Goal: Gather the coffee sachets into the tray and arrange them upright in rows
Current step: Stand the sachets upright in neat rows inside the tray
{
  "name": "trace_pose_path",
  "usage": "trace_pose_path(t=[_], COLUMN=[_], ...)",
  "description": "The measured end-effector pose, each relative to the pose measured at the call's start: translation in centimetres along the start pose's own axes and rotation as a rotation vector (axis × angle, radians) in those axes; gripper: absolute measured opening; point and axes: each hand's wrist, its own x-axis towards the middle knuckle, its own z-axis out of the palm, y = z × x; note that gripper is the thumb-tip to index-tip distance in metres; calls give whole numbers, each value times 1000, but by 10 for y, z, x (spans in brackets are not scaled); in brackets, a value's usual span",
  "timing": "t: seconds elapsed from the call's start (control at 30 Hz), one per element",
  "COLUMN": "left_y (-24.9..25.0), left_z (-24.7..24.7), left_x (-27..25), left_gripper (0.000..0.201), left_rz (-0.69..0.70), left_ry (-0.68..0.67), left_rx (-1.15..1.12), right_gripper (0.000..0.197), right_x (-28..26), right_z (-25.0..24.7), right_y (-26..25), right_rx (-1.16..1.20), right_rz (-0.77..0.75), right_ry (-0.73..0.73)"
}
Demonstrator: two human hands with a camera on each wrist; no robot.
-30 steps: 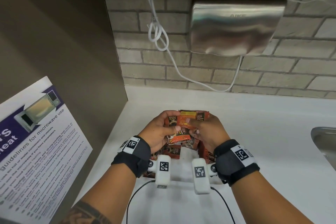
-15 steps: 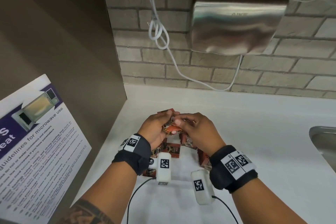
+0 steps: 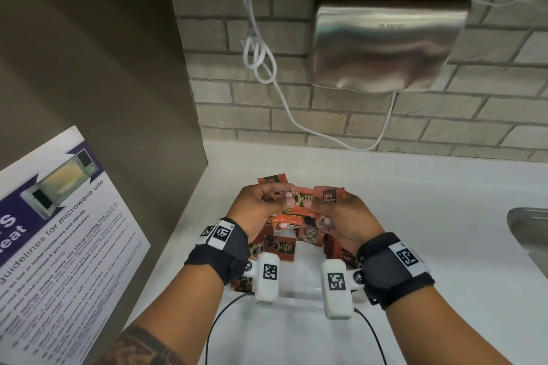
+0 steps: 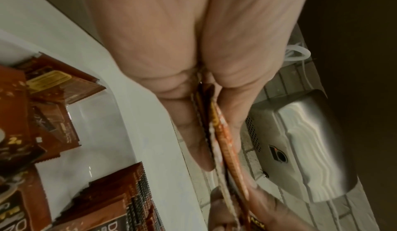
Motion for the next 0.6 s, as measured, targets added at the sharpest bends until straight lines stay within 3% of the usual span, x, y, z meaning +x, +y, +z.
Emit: trace_pose_path(t=[0.07,0.2,0.33,0.43,0.53,0.6], left_y=[-1,-1,1,4,4,5], left_z=[3,19,25,17,9,8], left_x=[-1,-2,0,2,5,7], left_gripper=[38,28,39,30,22,20], left_rz=[-8,-5,15,-5,-1,3], left_ry=[-26,-95,-97,-72,-37,-1], left_rx=[24,86,131,142,138,105], right_gripper=[32,39,40,32,47,44], right_x=[5,9,4,7,11,10], right_z=[1,15,25,13,3,3], right_y=[-3,-2,-1,-8,-14,-16], right_rx=[86,127,84,55,159,92], right_rz=[-35,-154,-194,-226,-169,-145], right_ry=[88,168,81,92,46,31])
